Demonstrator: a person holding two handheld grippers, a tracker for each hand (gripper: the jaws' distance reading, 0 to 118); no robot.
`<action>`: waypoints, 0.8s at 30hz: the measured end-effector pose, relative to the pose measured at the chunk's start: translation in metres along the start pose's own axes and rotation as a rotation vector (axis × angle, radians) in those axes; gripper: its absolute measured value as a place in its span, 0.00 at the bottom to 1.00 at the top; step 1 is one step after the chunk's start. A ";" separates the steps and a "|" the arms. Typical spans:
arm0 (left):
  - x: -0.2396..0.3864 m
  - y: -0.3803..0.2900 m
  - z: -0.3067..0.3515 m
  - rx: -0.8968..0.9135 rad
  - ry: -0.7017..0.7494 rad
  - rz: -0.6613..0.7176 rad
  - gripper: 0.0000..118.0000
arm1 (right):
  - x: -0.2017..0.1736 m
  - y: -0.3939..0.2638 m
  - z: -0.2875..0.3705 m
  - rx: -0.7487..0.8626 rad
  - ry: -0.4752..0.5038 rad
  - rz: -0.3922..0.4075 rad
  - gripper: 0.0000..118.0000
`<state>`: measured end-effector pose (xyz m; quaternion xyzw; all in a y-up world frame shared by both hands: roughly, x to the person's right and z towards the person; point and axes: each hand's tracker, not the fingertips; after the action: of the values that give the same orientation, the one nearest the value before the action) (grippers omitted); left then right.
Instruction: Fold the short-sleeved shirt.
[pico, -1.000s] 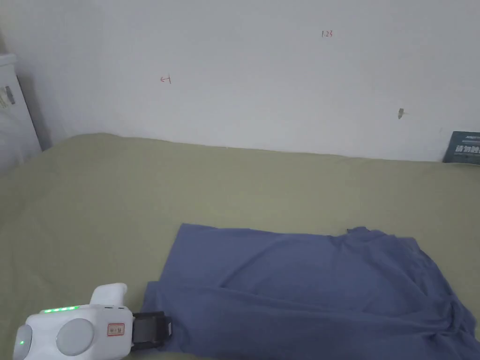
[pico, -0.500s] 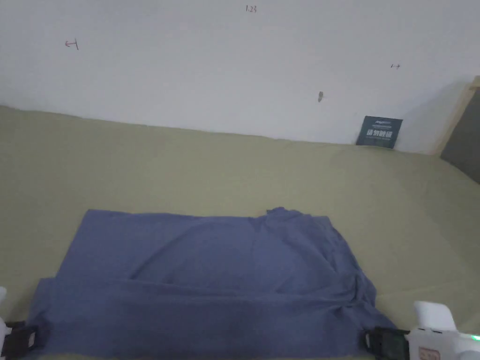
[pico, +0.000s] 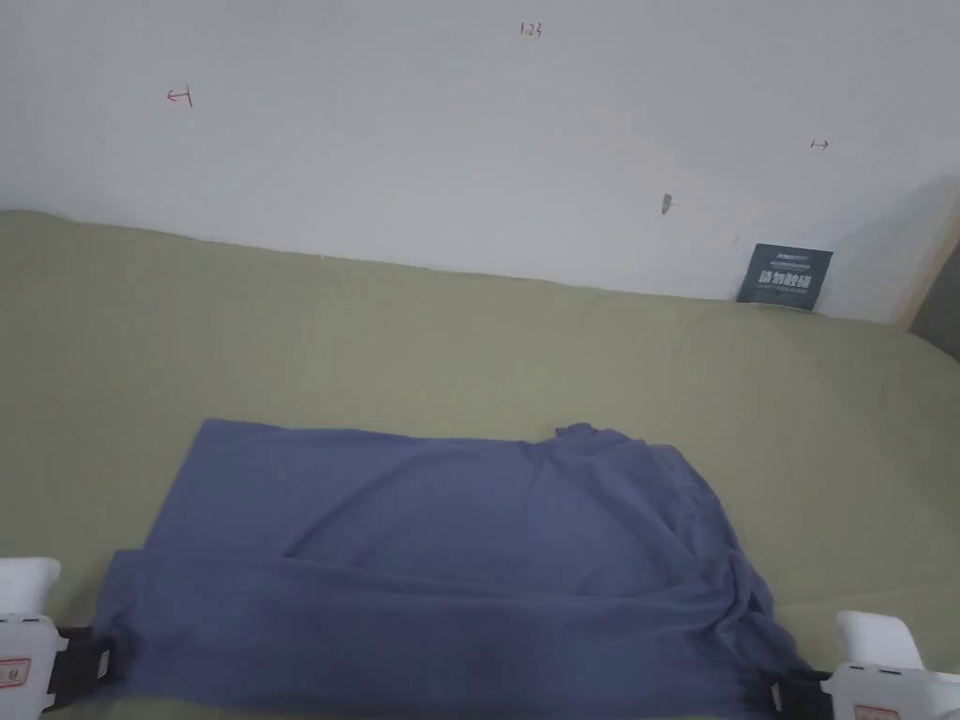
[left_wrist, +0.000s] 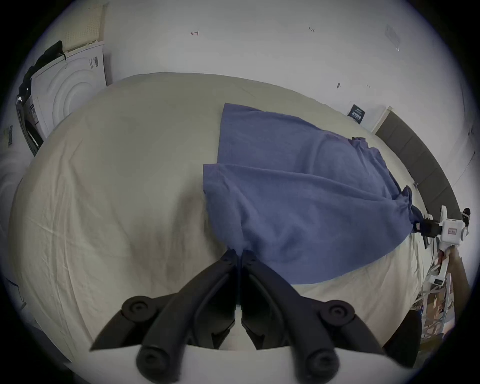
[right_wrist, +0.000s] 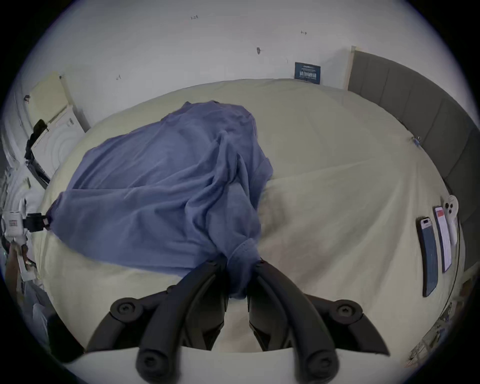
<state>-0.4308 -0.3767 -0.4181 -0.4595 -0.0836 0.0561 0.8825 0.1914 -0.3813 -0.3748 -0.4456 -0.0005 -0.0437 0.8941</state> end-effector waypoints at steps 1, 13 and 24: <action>-0.001 0.000 0.003 0.005 -0.007 0.003 0.02 | 0.002 0.000 0.005 0.005 0.014 -0.006 0.13; -0.008 -0.003 0.039 0.011 -0.071 -0.001 0.02 | 0.004 -0.008 0.043 0.024 0.056 -0.012 0.13; -0.020 -0.046 0.064 -0.058 -0.084 -0.024 0.02 | 0.014 -0.053 0.074 -0.055 0.074 -0.002 0.13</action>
<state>-0.4619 -0.3554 -0.3461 -0.4812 -0.1278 0.0621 0.8650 0.2040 -0.3557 -0.2874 -0.4683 0.0336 -0.0611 0.8808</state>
